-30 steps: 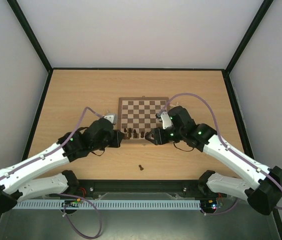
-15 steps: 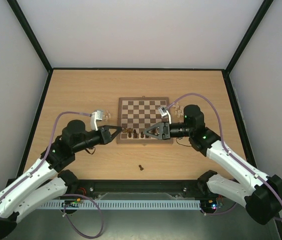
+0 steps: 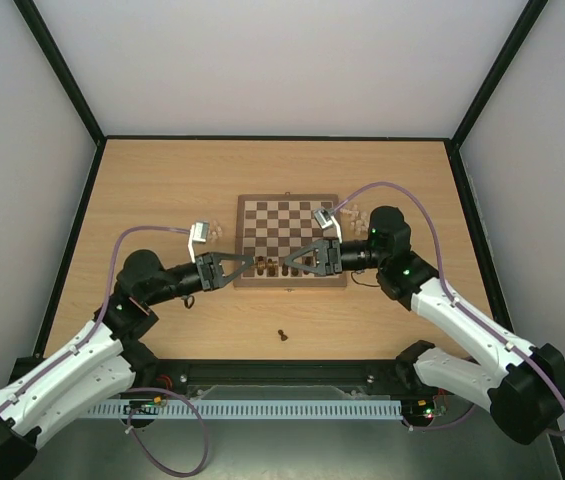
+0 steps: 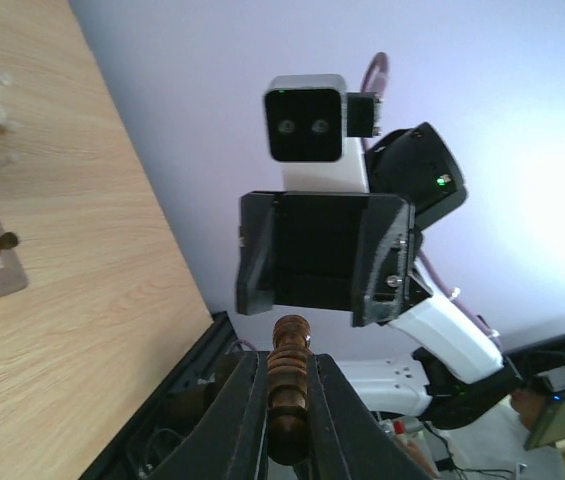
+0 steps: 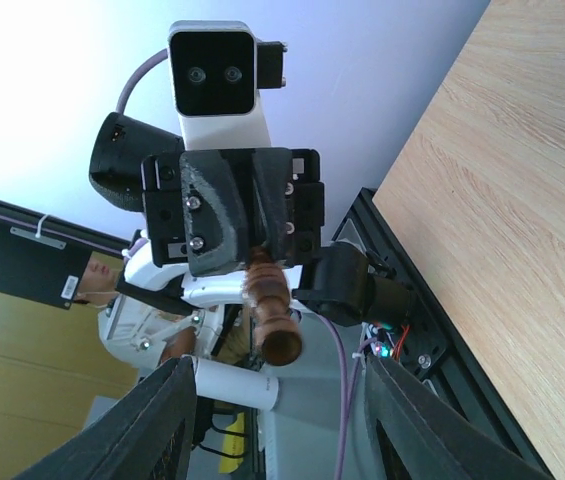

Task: Set up the chess pieces on the board
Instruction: Pick up the chess piece at the center of the board.

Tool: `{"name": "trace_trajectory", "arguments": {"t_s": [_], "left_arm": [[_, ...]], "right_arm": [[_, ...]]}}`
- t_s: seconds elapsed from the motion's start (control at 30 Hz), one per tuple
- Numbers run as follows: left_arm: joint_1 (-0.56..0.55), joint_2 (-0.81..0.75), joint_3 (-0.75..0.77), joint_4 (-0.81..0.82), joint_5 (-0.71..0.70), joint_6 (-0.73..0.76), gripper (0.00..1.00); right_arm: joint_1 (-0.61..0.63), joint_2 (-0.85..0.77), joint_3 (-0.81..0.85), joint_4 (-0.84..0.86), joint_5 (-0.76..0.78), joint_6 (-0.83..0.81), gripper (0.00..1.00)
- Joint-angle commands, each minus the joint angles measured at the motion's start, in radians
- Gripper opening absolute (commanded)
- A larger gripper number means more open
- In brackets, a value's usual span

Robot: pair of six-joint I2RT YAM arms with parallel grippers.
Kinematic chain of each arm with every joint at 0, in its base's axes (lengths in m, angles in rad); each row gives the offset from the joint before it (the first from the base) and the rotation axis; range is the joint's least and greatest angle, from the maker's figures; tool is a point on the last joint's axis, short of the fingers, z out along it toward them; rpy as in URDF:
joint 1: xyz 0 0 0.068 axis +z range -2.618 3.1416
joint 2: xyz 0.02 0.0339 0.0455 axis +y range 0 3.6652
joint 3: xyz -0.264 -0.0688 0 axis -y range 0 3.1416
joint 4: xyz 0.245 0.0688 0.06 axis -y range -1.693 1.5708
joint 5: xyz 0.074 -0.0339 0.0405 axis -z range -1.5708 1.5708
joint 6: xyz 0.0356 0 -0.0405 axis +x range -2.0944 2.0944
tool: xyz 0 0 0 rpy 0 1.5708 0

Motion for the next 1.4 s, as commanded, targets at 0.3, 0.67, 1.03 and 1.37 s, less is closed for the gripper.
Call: {"name": "trace_trajectory", "arguments": {"t_s": [0.3,0.67,1.03,1.37], "left_arm": [[0.007,0.048,-0.03,0.244,0.07,-0.097,0.02],[0.007,0.077,-0.028,0.244,0.064,-0.084,0.02],[0.007,0.096,-0.026,0.247,0.061,-0.08,0.02],[0.007,0.106,-0.025,0.23,0.053,-0.07,0.02]], "right_arm": [[-0.003,0.006,0.045,0.053,-0.046,0.029,0.43],[0.012,0.018,0.067,0.045,-0.058,0.026,0.43],[0.052,0.047,0.095,-0.001,-0.042,-0.017,0.37],[0.057,0.044,0.105,-0.054,-0.02,-0.05,0.13]]}}
